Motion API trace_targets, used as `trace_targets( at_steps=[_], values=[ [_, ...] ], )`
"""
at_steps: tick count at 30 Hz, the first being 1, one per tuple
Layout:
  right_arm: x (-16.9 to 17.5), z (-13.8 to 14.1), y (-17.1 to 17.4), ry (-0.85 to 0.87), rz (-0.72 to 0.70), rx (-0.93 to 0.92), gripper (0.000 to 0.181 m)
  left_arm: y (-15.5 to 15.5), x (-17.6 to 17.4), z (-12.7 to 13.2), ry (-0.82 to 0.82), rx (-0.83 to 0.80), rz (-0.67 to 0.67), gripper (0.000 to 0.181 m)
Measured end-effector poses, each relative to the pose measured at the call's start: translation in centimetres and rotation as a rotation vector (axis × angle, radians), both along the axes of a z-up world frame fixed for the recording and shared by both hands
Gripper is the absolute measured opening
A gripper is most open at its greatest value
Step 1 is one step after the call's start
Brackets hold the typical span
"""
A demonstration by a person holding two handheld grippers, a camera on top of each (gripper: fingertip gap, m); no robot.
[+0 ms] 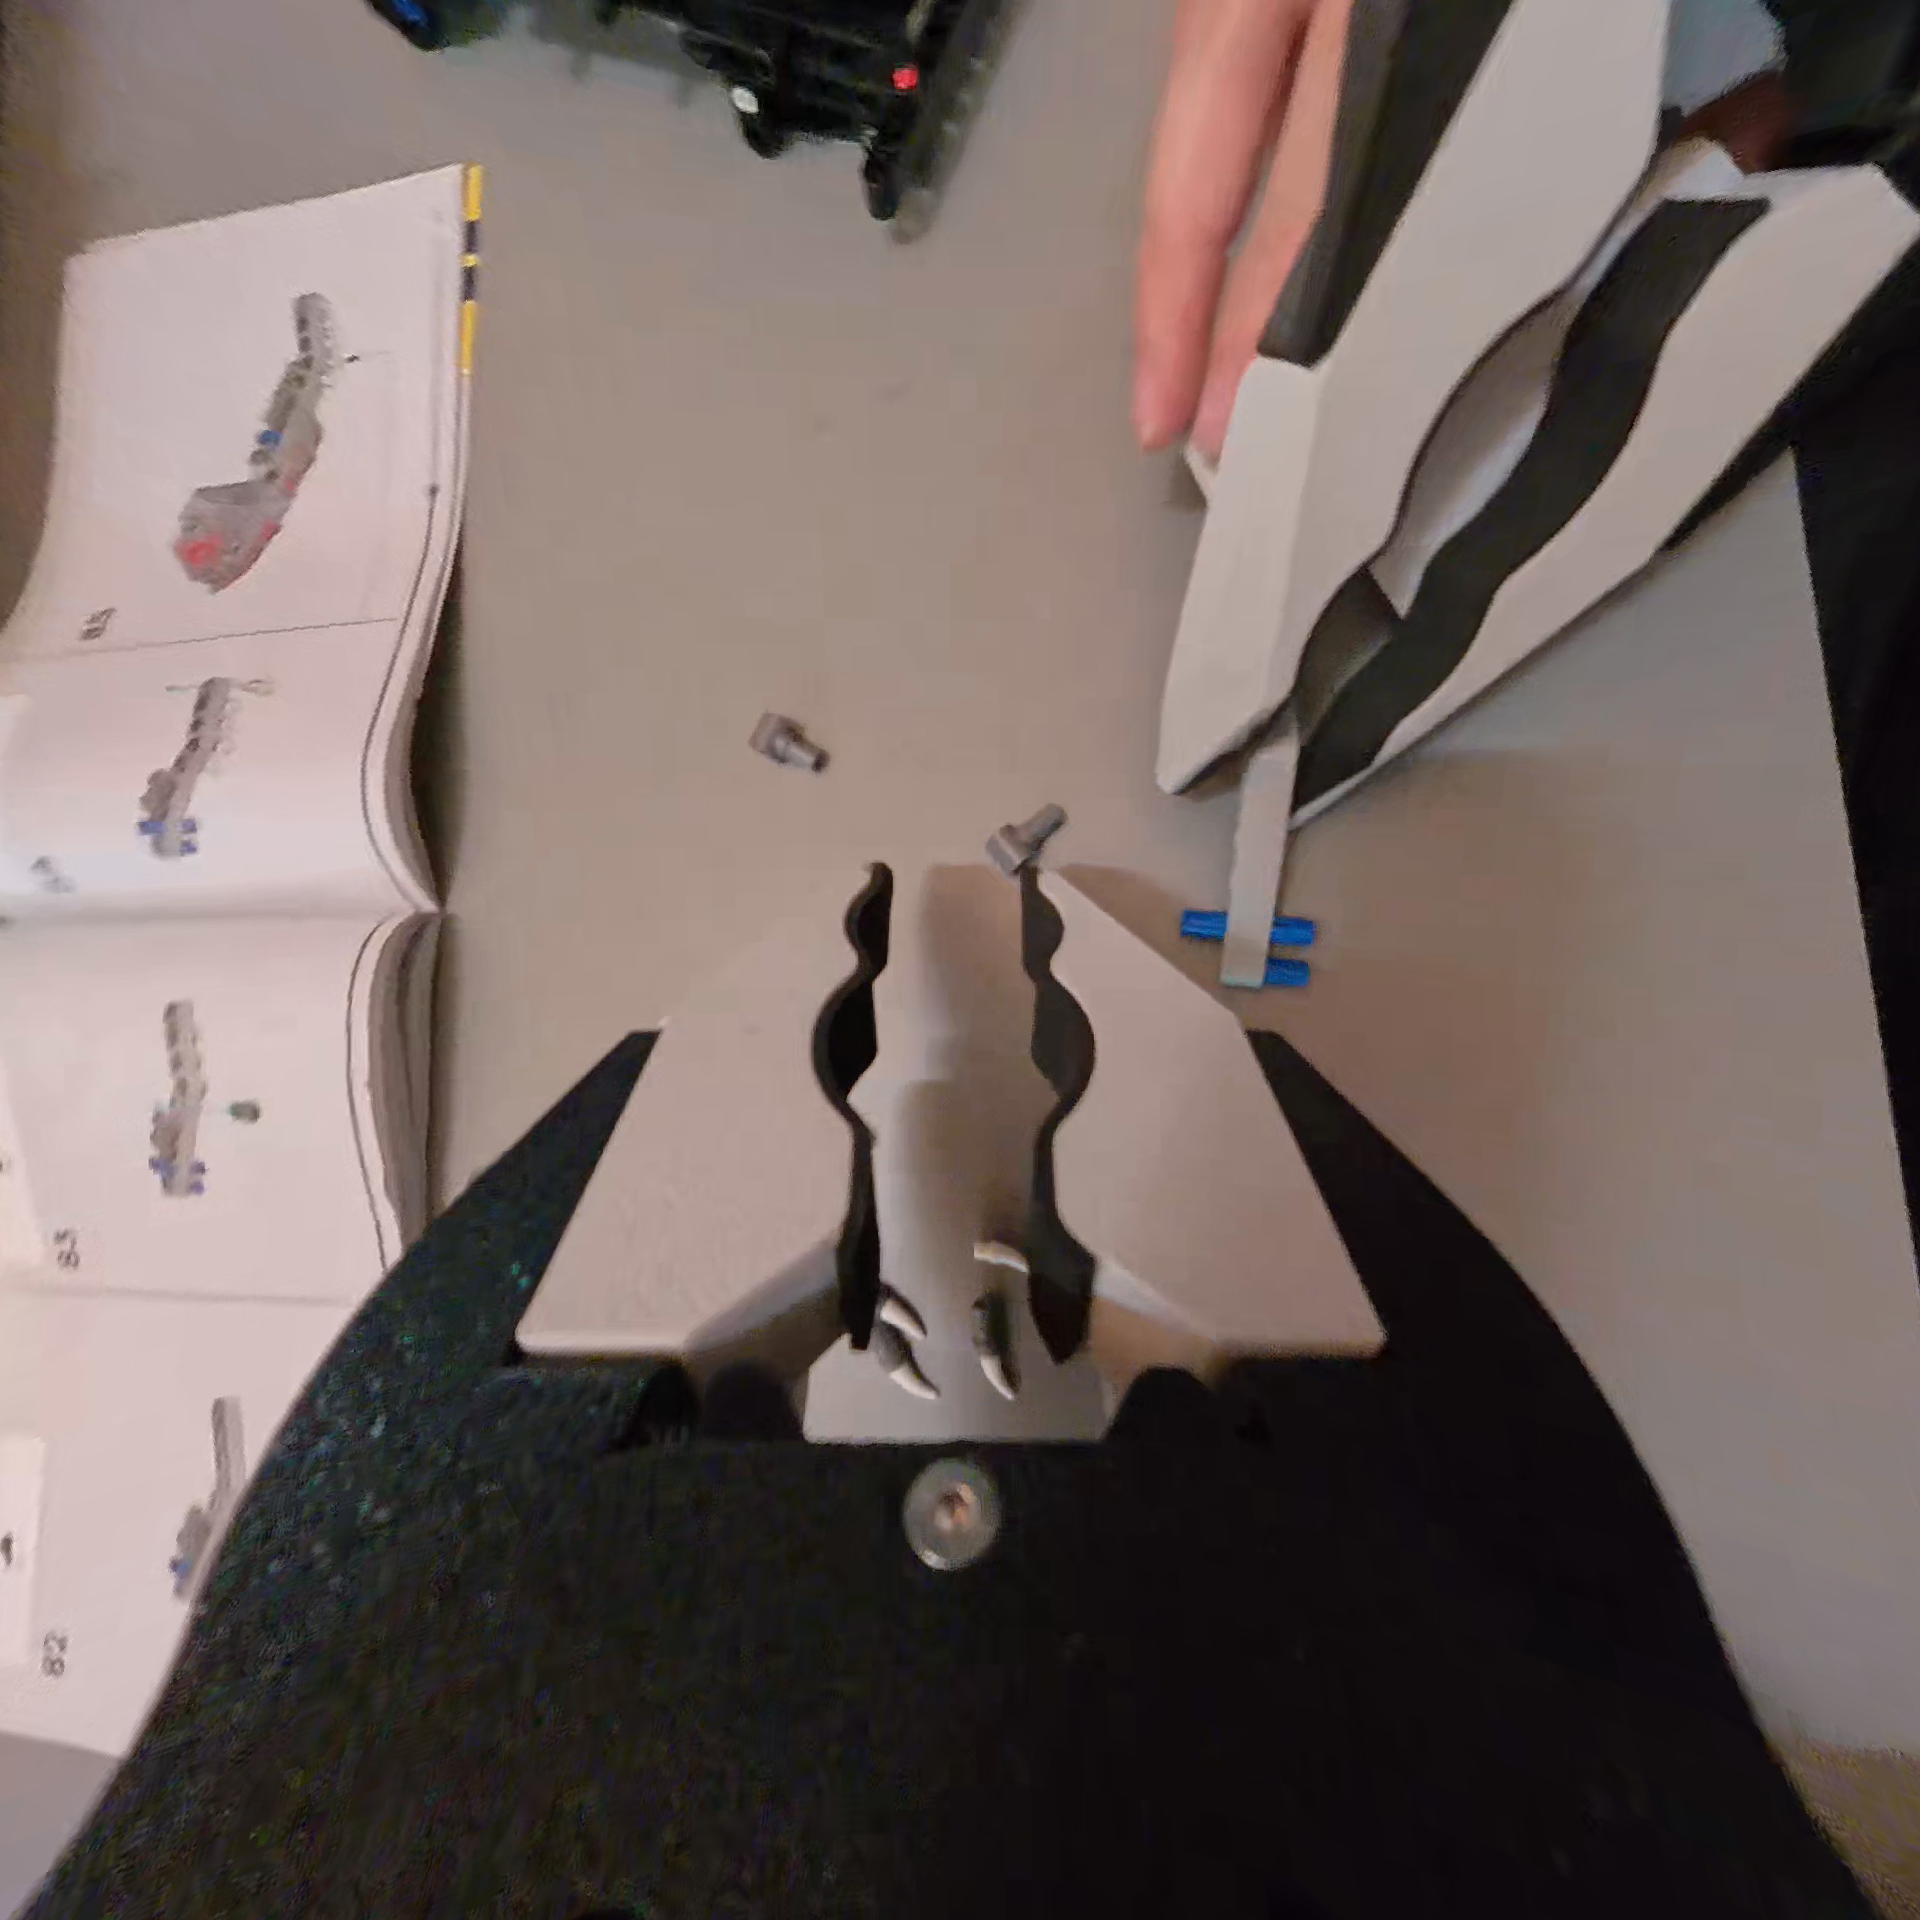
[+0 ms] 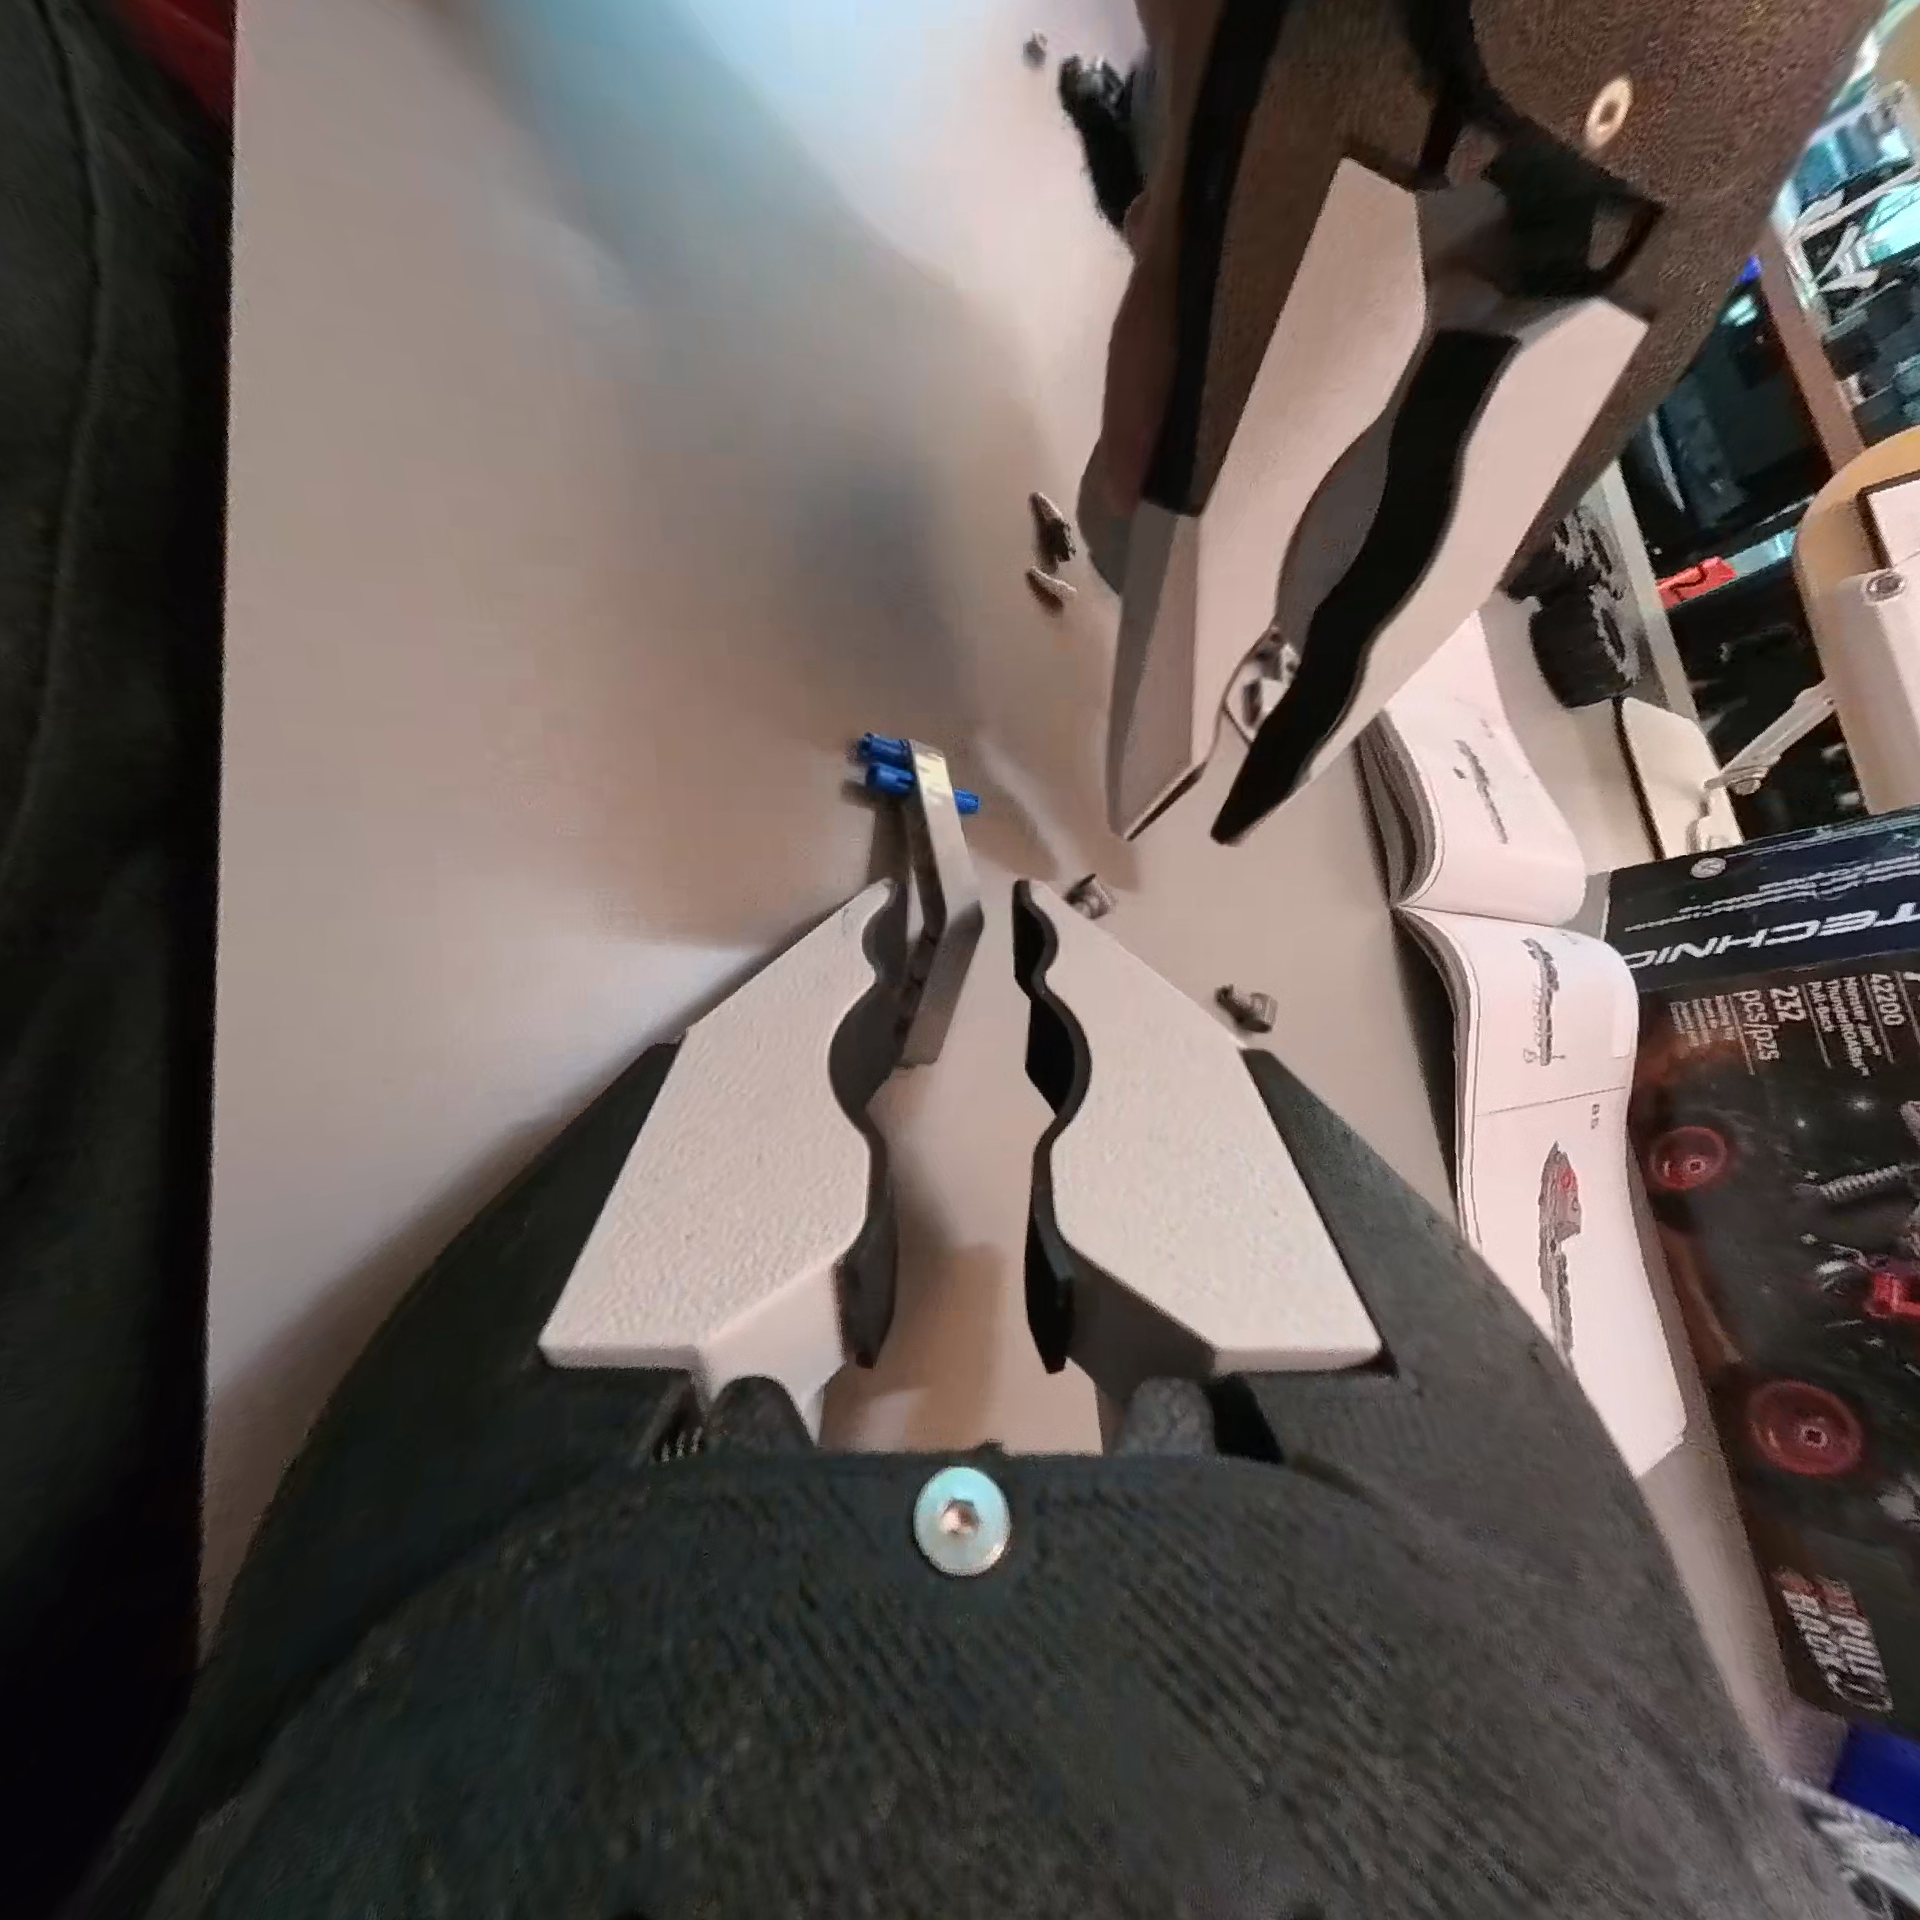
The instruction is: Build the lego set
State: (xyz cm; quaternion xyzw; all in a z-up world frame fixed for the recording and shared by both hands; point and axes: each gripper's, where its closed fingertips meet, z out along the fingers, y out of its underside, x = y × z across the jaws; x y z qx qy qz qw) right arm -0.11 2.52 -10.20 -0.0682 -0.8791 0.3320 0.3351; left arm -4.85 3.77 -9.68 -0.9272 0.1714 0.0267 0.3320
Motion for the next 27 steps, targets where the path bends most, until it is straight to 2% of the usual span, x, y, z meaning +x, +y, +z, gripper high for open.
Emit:
trace_targets(
  at_steps=[3, 5, 7, 9, 10, 13, 16, 18, 20, 22, 25, 27],
  values=[
    [-0.1, 0.2, 0.1, -0.003, -0.015, -0.040, 0.019, 0.1, 0.7, -0.6, 0.002, -0.027, -0.050, 0.023],
    [0.0, 0.2, 0.1, -0.015, -0.013, -0.045, 0.018, 0.0, 0.4, -0.5, 0.034, -0.035, -0.021, 0.023],
    [0.0, -0.2, 0.4, -0.033, -0.021, -0.015, 0.010, -0.4, 1.9, 0.5, -0.043, 0.002, -0.039, 0.016],
    [0.1, -0.1, 0.3, 0.014, 0.002, 0.018, 0.009, -1.0, 4.2, 1.3, -0.146, 0.046, -0.094, 0.024],
    [-0.1, 0.0, 0.4, 0.077, 0.006, 0.055, 0.009, -1.3, 4.7, 1.1, -0.132, 0.042, -0.103, 0.029],
    [-0.9, 0.4, 0.9, 0.251, -0.037, 0.162, 0.009, -1.7, 4.5, -0.2, 0.079, 0.013, -0.111, 0.024],
    [-0.9, 1.9, 0.3, 0.315, -0.045, 0.096, 0.009, -0.8, 3.8, 0.1, 0.301, 0.082, -0.118, 0.005],
    [-0.6, 1.8, 0.3, 0.265, -0.035, 0.072, 0.008, -0.3, 3.3, 0.2, 0.473, 0.129, -0.171, 0.004],
    [0.0, 1.2, 0.6, 0.145, -0.025, 0.036, 0.023, 0.4, 3.1, 1.1, 0.731, 0.229, -0.258, 0.004],
    [0.2, 2.3, 1.1, 0.038, -0.063, -0.111, 0.034, 0.6, 3.4, 1.4, 0.921, 0.285, -0.353, 0.005],
    [0.3, 4.7, 1.5, -0.120, -0.096, -0.421, 0.039, 0.9, 4.3, 2.3, 1.104, 0.393, -0.445, 0.004],
    [1.0, 4.4, 1.3, -0.258, -0.064, -0.499, 0.039, 1.1, 4.4, 2.7, 1.170, 0.434, -0.463, 0.004]
  ],
)
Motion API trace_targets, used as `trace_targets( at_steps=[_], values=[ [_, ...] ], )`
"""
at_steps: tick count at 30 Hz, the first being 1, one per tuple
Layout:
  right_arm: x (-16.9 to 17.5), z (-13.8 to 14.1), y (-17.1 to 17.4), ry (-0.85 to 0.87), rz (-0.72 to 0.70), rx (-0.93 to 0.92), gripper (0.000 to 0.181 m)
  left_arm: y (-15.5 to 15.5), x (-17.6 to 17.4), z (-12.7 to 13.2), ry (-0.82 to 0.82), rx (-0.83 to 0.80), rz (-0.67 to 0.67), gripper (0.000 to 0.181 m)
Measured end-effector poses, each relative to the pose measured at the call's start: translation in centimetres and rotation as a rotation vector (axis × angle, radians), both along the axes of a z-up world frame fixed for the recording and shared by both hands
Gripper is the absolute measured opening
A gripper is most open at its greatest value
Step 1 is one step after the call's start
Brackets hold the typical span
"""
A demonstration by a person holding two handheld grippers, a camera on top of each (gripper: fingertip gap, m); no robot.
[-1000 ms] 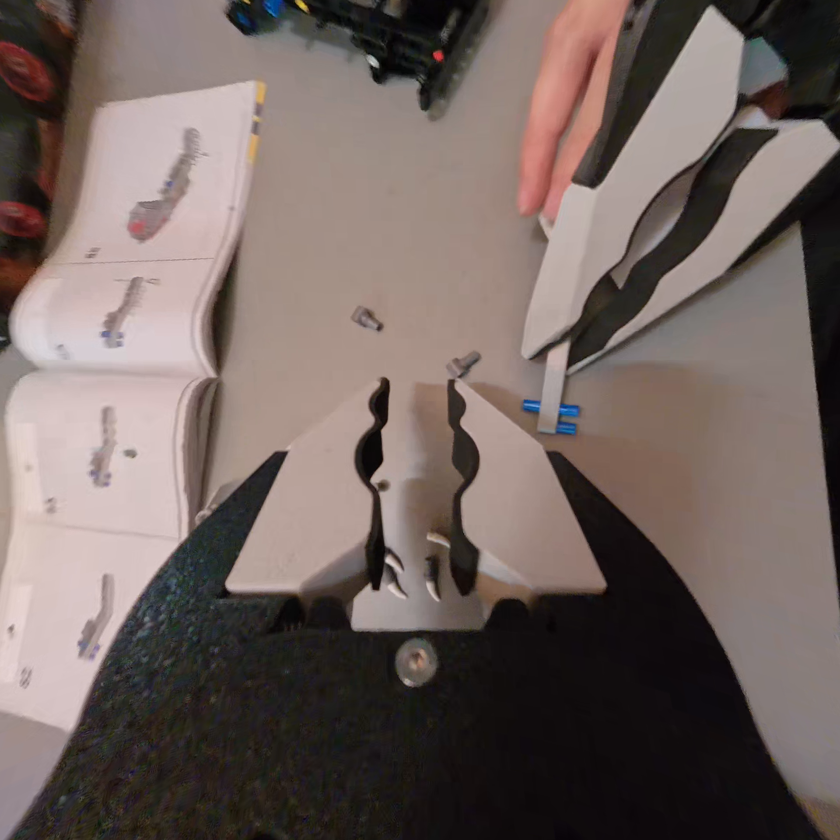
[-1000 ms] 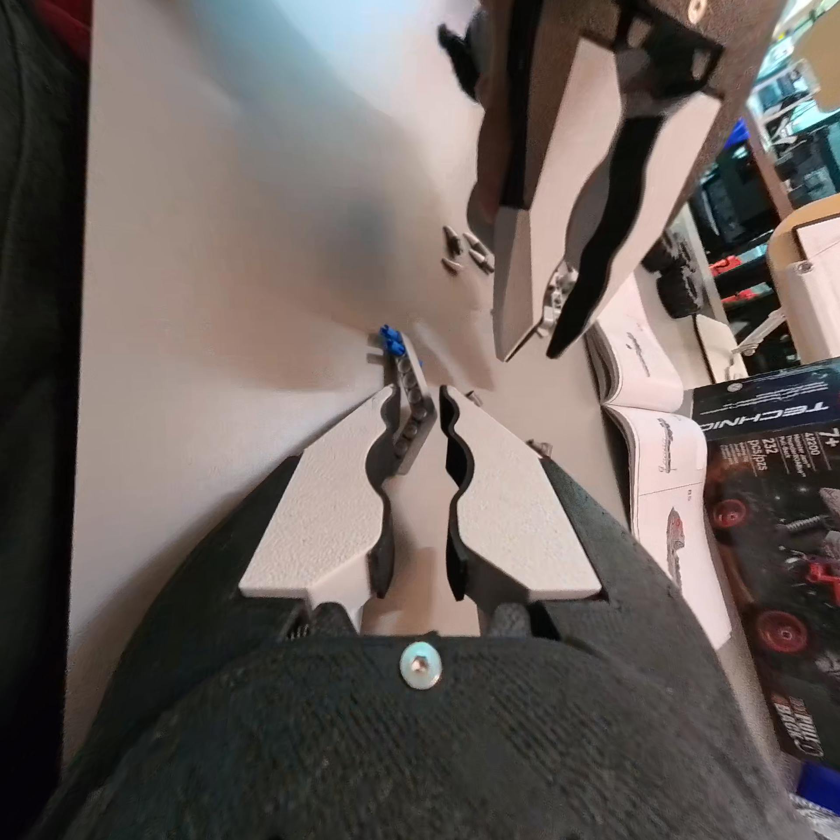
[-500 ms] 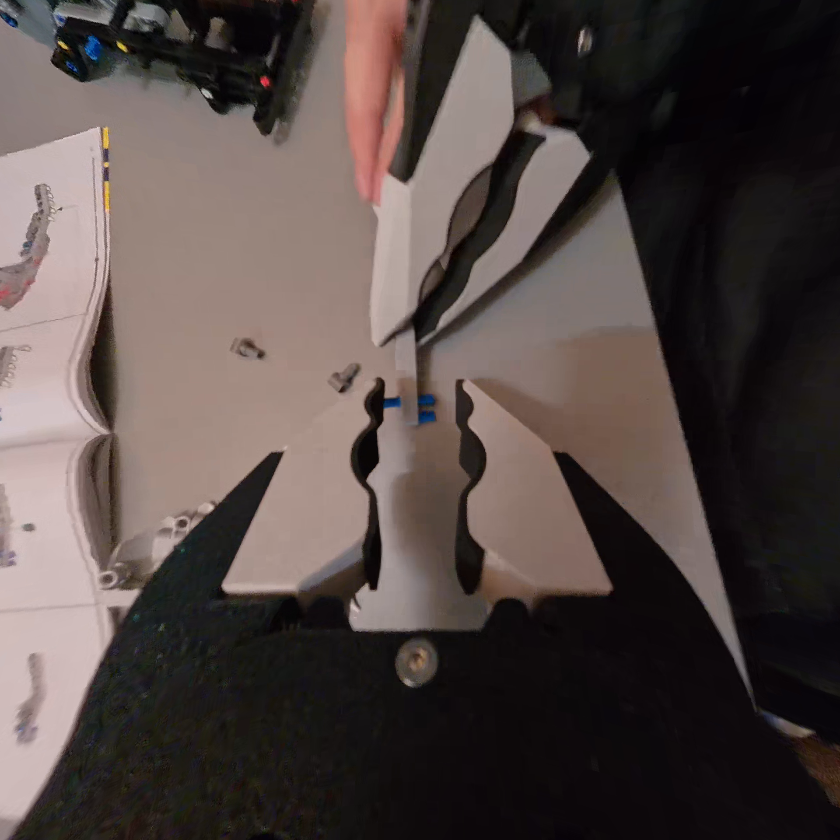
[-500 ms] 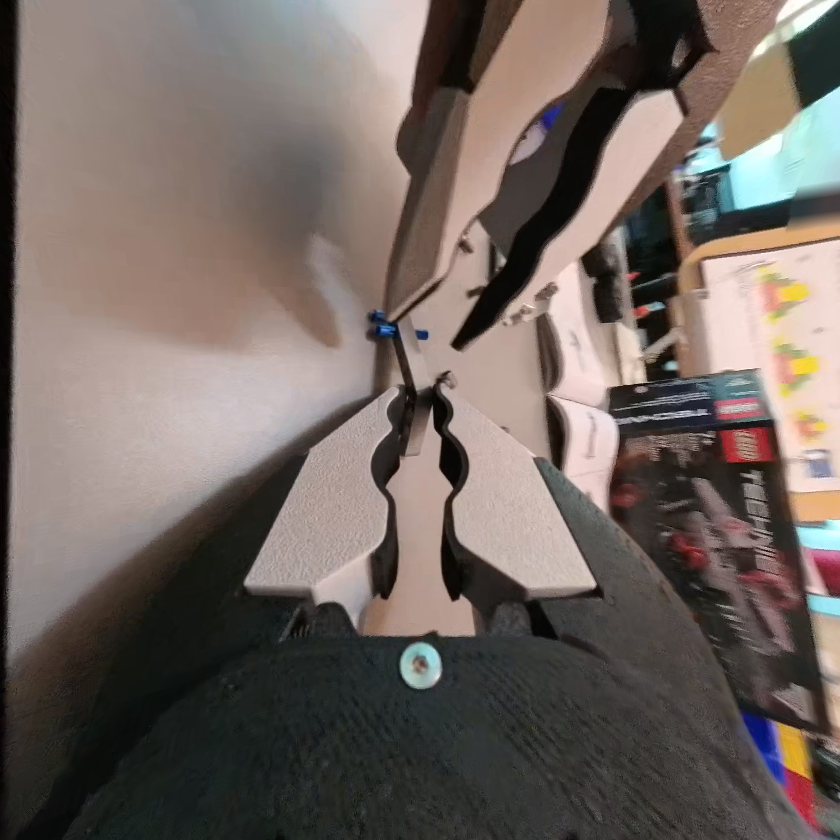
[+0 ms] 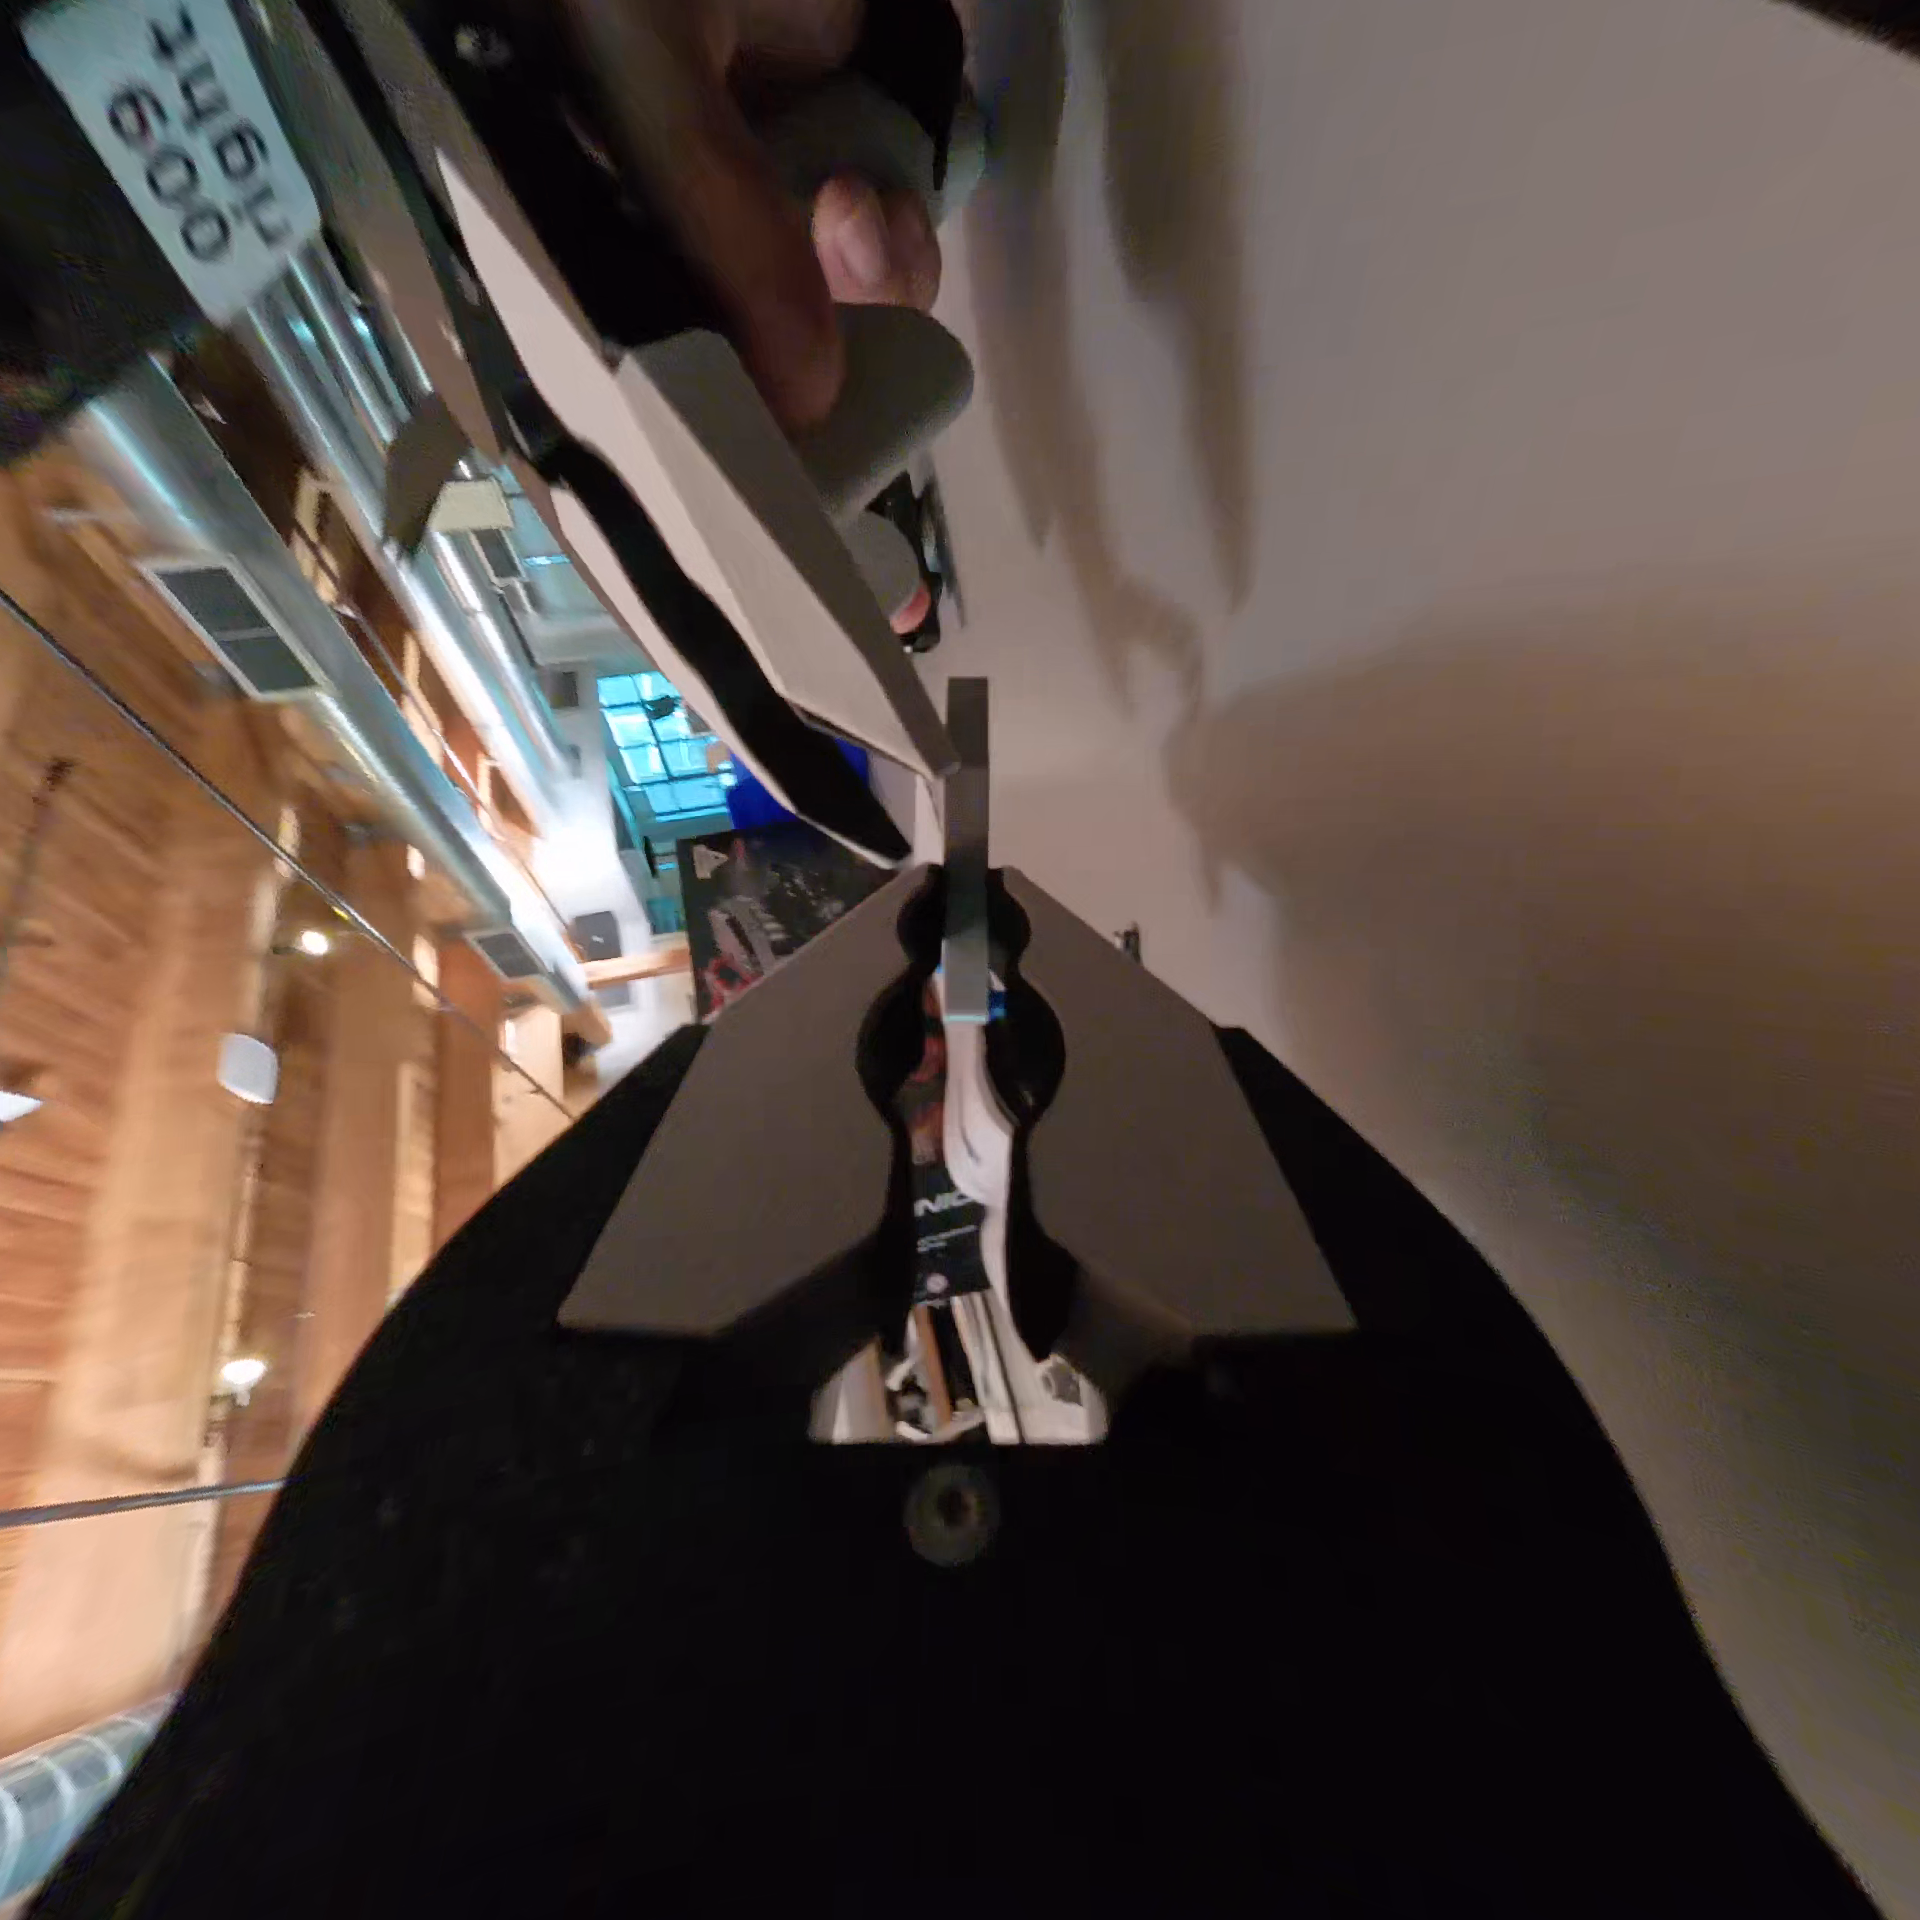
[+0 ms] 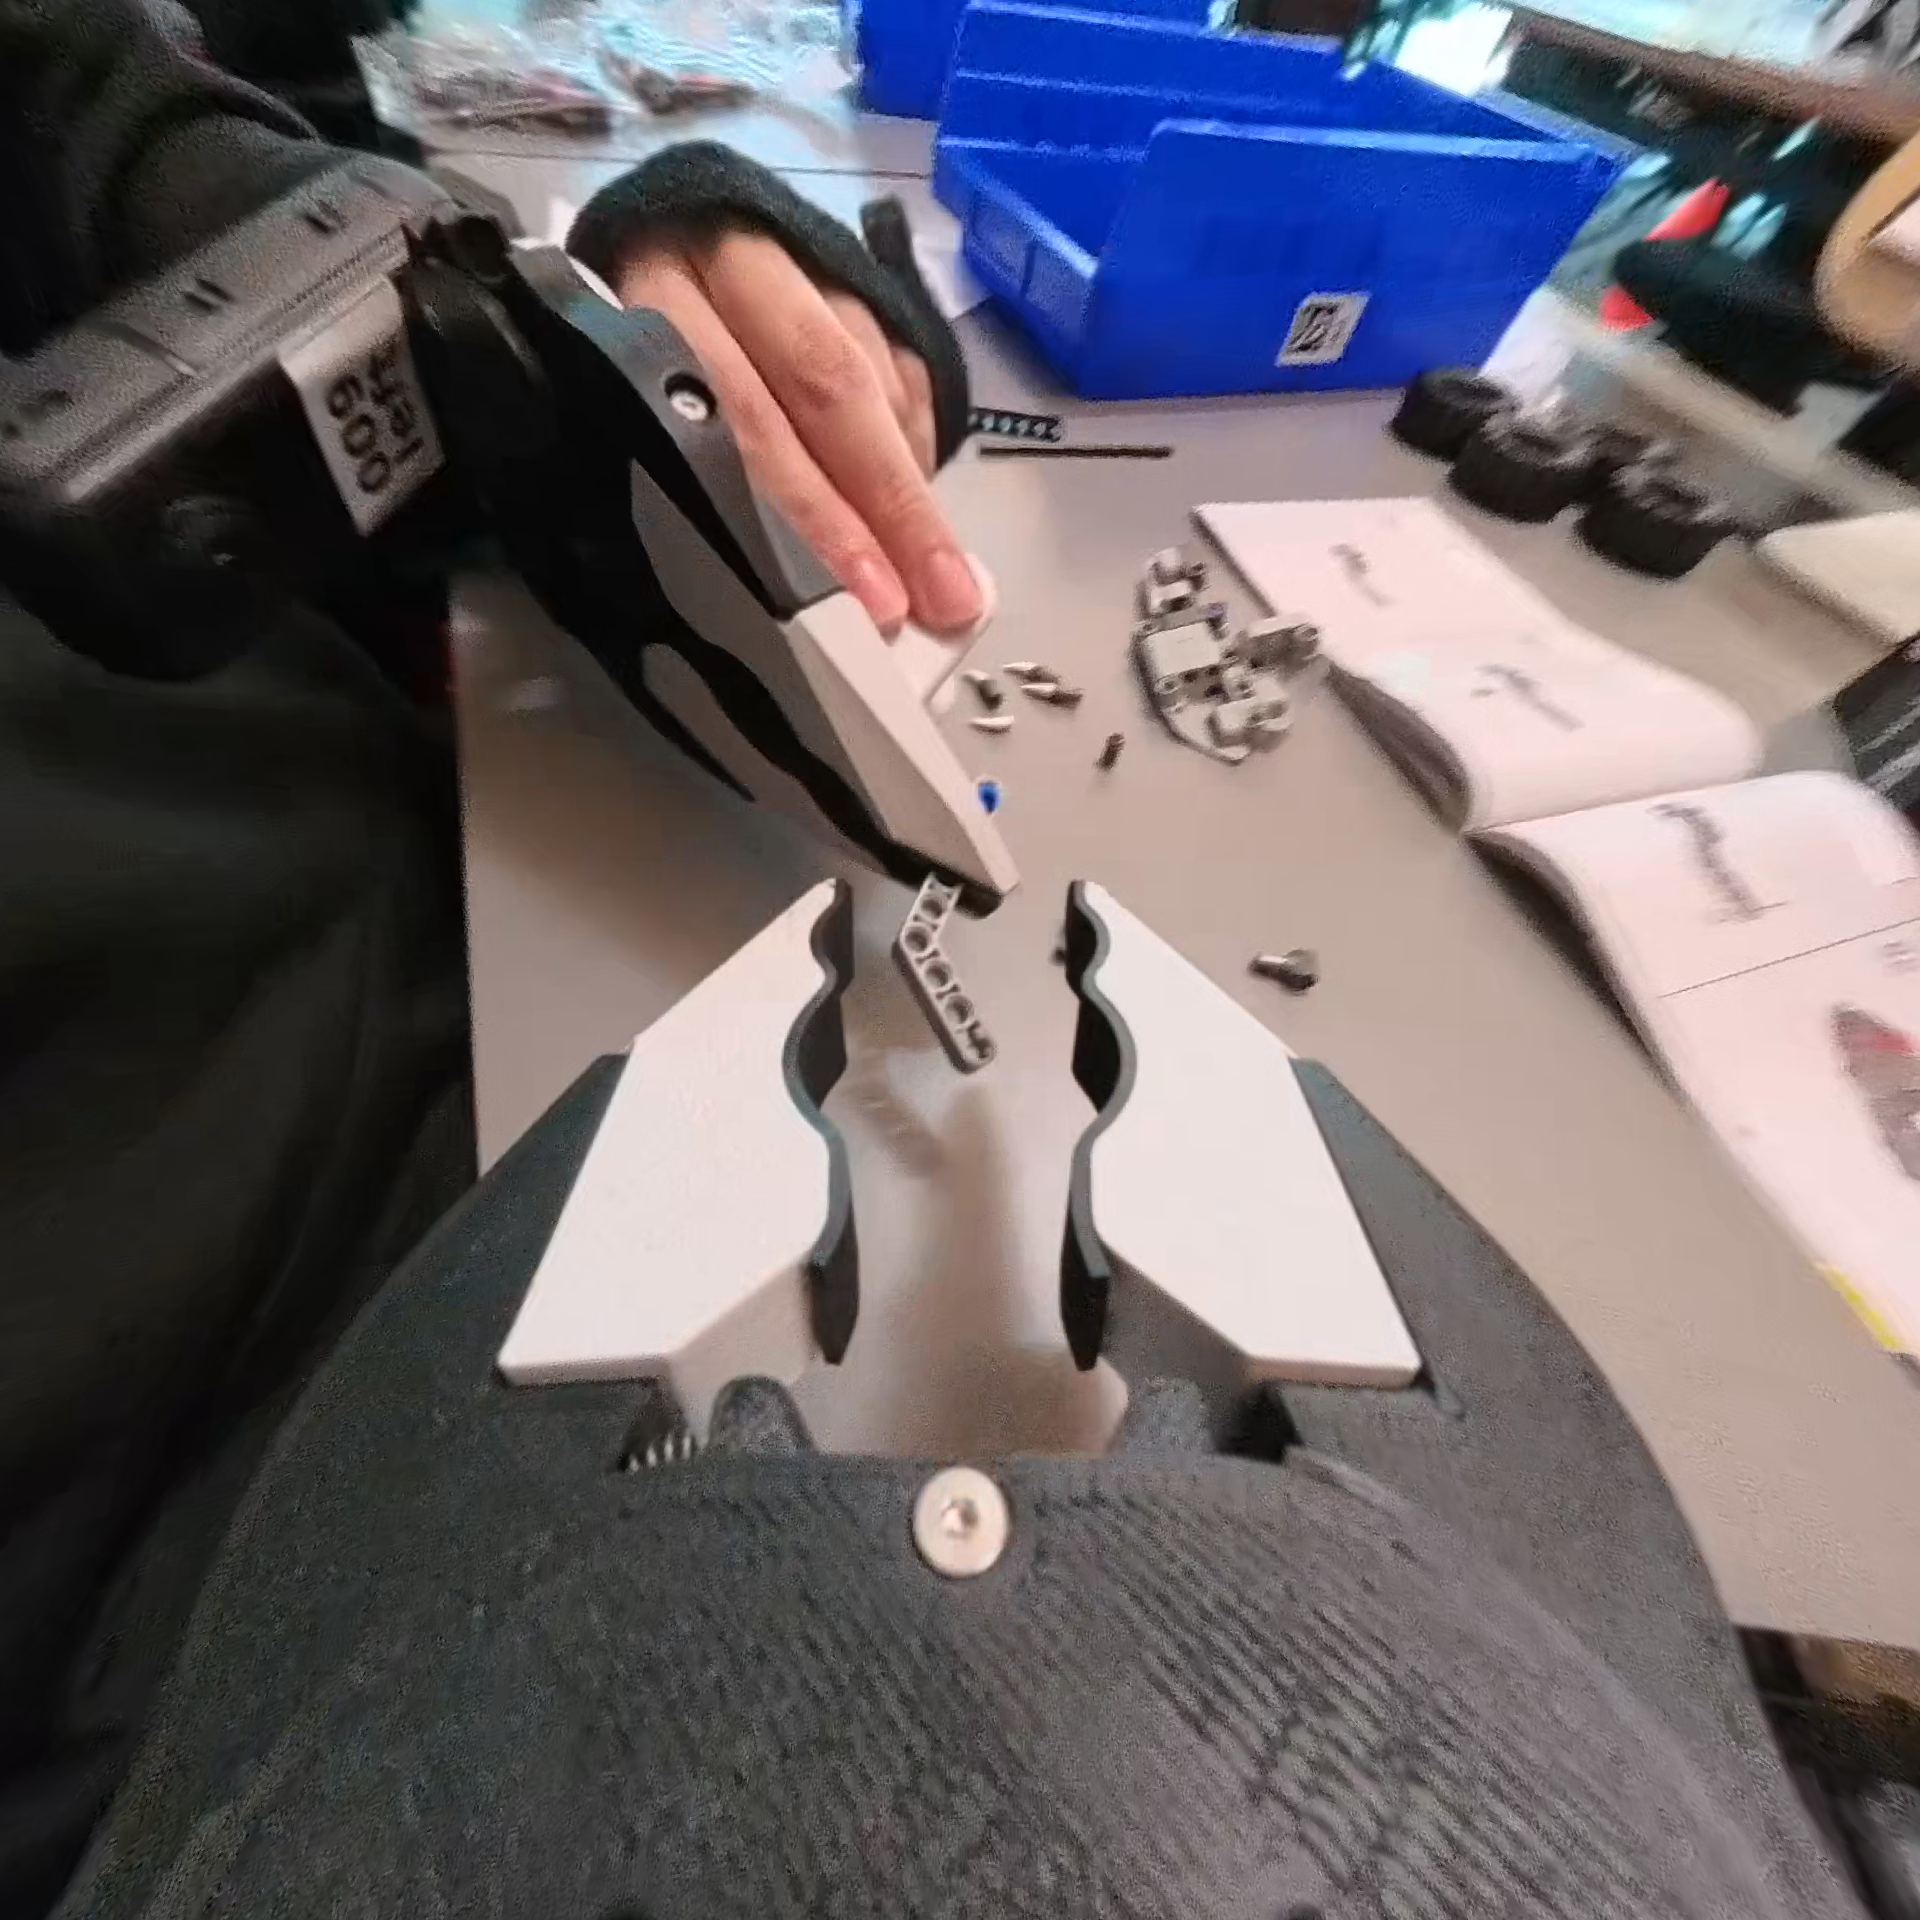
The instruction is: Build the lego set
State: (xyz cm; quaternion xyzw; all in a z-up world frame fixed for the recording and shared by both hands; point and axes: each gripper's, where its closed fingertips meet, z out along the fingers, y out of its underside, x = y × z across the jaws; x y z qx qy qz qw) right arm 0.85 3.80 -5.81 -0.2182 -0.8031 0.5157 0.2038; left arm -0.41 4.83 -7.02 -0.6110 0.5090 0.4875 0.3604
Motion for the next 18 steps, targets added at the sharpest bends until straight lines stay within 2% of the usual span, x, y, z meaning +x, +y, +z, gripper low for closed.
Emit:
trace_targets(
  at_steps=[1, 3, 5, 7, 10, 13, 15, 17, 18],
  values=[
    [0.1, -0.4, -0.1, -0.029, 0.015, 0.003, 0.037, 0.0, 0.0, 0.0, 0.017, 0.007, -0.009, 0.004],
    [0.4, -0.6, -0.6, 0.003, 0.060, 0.040, 0.008, 0.0, -0.3, 0.1, 0.014, 0.020, 0.005, 0.006],
    [-0.2, -0.9, -0.5, 0.047, 0.022, 0.087, 0.007, -0.2, -0.6, 0.0, -0.014, 0.020, 0.016, 0.008],
    [-0.1, -1.3, -0.8, 0.009, 0.023, 0.094, 0.007, -0.4, -0.6, 0.0, -0.050, 0.040, 0.023, 0.006],
    [-0.3, -1.6, -0.7, -0.001, 0.004, 0.113, 0.020, -0.5, -0.1, 0.3, -0.013, 0.059, -0.004, 0.004],
    [0.1, -2.5, -1.0, -0.020, 0.035, 0.164, 0.011, -0.5, -0.2, -0.4, -0.041, 0.041, 0.002, 0.005],
    [-0.1, -3.0, -0.9, -0.018, 0.011, 0.205, 0.010, -0.7, -0.7, -0.9, -0.123, 0.011, 0.039, 0.014],
    [-0.7, -4.0, -0.1, -0.031, -0.054, 0.280, 0.011, -1.2, -0.2, -1.4, -0.337, -0.063, 0.048, 0.024],
    [-0.4, -4.6, -0.1, -0.048, -0.042, 0.309, 0.010, -1.4, -0.1, -1.1, -0.475, -0.087, 0.062, 0.022]
  ],
)
